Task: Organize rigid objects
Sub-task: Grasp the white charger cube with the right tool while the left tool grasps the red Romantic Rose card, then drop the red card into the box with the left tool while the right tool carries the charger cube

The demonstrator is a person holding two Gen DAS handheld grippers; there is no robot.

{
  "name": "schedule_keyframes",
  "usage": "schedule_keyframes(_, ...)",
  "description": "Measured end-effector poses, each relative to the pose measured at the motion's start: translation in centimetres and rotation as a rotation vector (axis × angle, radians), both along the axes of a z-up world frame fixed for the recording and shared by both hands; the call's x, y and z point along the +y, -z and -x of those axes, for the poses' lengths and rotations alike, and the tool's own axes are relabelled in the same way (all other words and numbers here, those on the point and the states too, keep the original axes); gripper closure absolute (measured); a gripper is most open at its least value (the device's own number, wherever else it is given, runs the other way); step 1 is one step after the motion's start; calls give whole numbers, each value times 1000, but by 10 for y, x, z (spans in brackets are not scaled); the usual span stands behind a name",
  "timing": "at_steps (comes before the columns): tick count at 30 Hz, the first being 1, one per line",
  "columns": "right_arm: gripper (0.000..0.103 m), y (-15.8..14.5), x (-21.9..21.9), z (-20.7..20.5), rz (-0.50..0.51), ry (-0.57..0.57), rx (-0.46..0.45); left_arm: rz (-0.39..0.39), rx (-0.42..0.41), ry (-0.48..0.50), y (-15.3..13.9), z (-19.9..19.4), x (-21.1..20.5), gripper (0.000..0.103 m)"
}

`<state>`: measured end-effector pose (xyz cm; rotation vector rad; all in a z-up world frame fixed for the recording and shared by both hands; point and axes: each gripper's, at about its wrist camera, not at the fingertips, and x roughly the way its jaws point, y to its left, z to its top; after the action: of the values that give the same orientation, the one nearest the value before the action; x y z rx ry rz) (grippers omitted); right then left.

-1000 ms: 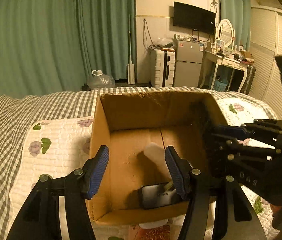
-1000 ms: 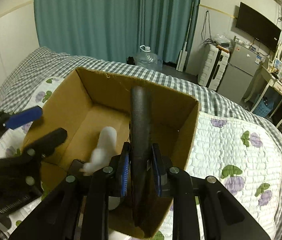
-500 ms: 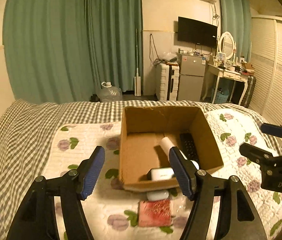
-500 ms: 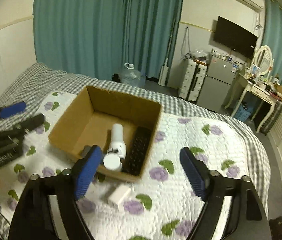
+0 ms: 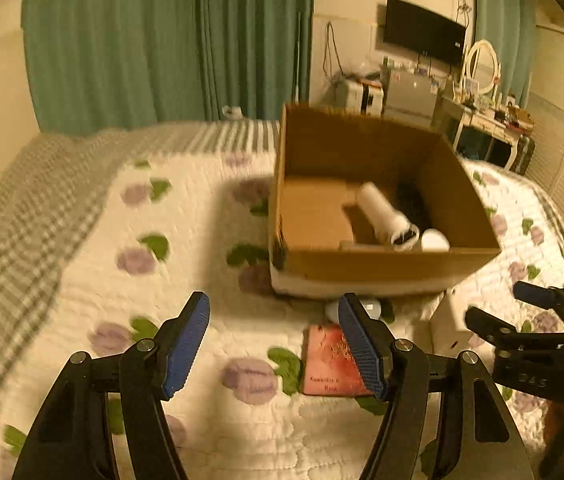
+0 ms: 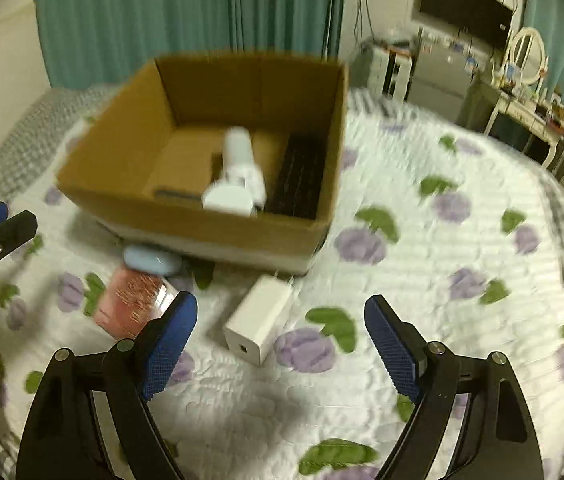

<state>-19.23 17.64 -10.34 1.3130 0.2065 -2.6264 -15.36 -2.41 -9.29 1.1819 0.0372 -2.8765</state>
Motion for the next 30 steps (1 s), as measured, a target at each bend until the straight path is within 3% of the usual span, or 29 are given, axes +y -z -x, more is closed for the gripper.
schedule_keyframes(4, 32, 18, -3, 12, 22, 16, -37, 16, -34, 22, 21, 6, 7, 33)
schedule_keyframes(7, 58, 30, -8, 20, 39, -12, -80, 8, -64, 48, 35, 10, 17, 33)
schedule_keyframes(10, 70, 35, -11, 17, -9, -21, -60, 1, -92, 92, 44, 9, 28, 33)
schedule_keyframes(11, 75, 32, -6, 15, 17, -19, -53, 0, -102, 110, 47, 8, 31, 33)
schedule_keyframes(17, 75, 25, 7, 5, 51, -14, -24, 27, -194, 214, 70, 8, 58, 33)
schedule_keyframes(20, 75, 25, 8, 4, 61, -22, -31, 59, -238, 198, 83, 15, 60, 33)
schedule_keyframes(30, 75, 23, 1, 5, 66, -32, -52, 23, -324, 237, 93, 39, 60, 26)
